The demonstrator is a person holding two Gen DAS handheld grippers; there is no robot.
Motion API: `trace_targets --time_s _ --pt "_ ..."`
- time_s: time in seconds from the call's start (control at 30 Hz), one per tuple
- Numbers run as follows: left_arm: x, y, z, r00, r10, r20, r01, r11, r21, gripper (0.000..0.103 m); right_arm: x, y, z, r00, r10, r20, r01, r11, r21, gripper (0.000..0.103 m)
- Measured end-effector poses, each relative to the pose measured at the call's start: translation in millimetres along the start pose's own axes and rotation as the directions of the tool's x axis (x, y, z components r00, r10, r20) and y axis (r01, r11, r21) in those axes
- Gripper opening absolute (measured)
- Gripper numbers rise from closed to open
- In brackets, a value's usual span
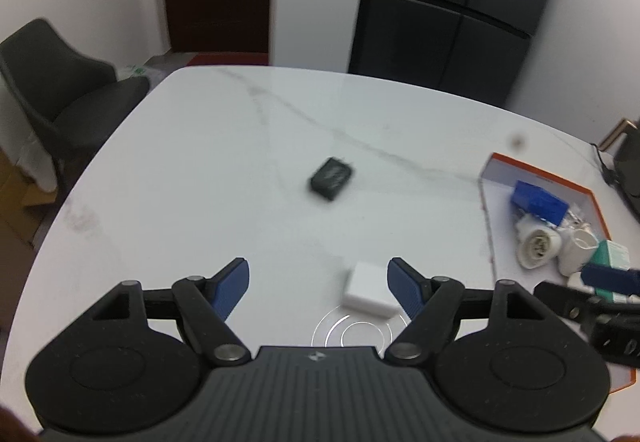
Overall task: Organize rigid objects
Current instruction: 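Move both open tools toward the black and white chargers on the table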
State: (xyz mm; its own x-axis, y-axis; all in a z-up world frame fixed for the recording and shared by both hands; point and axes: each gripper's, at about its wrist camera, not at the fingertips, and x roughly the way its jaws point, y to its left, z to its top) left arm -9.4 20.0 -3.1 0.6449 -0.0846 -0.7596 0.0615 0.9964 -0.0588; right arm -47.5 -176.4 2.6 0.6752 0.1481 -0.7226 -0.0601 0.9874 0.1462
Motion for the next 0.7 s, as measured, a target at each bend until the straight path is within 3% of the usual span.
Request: trace_targets --time_s 0.37,0.47,0.7 --pt "7 41 -2 1.000 0.007 -0.013 -0.007 1.000 -0.014 0.079 49 53 -6 0.990 0.103 -0.092 -0.110 0.991 -0.082 0.085" --pt "13 48 0 1.000 -0.006 -0.023 0.006 1.000 -0.010 0.079 66 64 -3 0.977 0.167 -0.131 -0.187 0.970 -0.154 0.085" --pt "35 55 8 0.998 -0.042 -0.052 0.044 0.999 0.021 0.081 109 77 11 0.963 0.194 -0.185 -0.243 0.924 -0.296 0.085"
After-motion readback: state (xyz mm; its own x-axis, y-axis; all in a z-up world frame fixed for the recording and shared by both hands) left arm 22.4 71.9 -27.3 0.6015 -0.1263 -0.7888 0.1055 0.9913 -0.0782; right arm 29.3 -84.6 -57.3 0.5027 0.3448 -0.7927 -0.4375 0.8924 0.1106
